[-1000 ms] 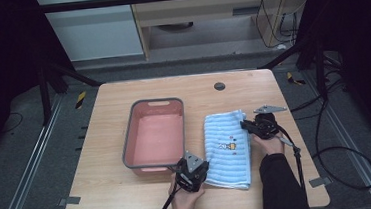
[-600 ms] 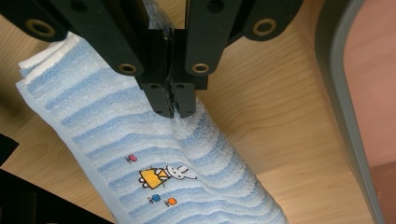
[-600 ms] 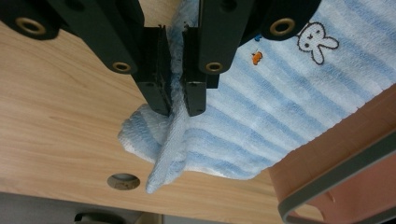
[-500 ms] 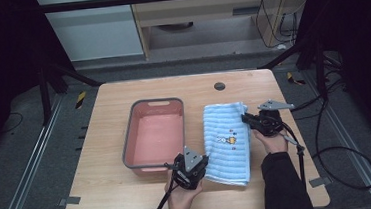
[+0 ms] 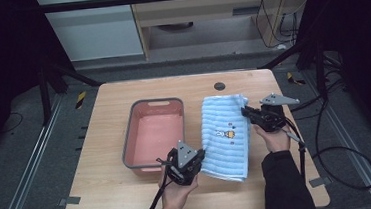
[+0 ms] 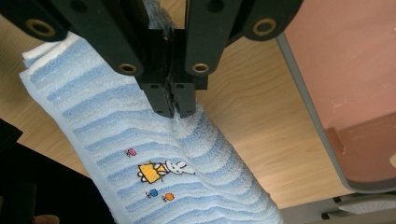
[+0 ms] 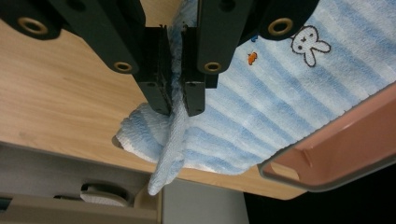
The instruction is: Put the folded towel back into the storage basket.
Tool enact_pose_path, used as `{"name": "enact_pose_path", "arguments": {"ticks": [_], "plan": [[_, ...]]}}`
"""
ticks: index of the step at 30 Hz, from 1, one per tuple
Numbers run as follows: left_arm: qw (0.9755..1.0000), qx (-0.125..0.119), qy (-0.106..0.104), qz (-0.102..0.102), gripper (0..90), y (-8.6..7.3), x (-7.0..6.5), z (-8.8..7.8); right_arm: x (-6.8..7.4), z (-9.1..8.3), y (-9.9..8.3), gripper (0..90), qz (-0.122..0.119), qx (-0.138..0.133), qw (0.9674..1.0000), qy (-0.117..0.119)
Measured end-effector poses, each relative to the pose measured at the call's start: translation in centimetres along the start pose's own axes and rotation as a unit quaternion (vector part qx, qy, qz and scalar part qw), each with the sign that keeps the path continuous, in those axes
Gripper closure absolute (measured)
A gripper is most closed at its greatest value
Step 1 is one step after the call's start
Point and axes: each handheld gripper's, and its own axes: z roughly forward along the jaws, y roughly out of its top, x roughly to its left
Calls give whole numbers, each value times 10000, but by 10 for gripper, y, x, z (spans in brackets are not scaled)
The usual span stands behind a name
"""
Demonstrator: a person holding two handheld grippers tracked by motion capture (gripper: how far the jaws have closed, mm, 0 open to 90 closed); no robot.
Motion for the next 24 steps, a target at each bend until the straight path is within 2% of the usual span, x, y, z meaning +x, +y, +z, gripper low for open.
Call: {"name": "enact_pose_path", "arguments": {"ticks": [1, 9, 17, 24], "plan": [[10000, -18, -8, 13, 879, 2, 1, -2, 2, -2, 6, 837, 18, -105, 9999, 31], [9999, -147, 13, 59, 879, 17, 7, -17, 7, -8, 24, 838, 23, -279, 9996, 66], [9996, -253, 18, 126, 880, 27, 12, -27, 13, -12, 38, 839, -102, -284, 9995, 39], [9994, -335, 34, 108, 880, 33, 17, -35, 23, -12, 55, 839, -242, -312, 9992, 43]]}}
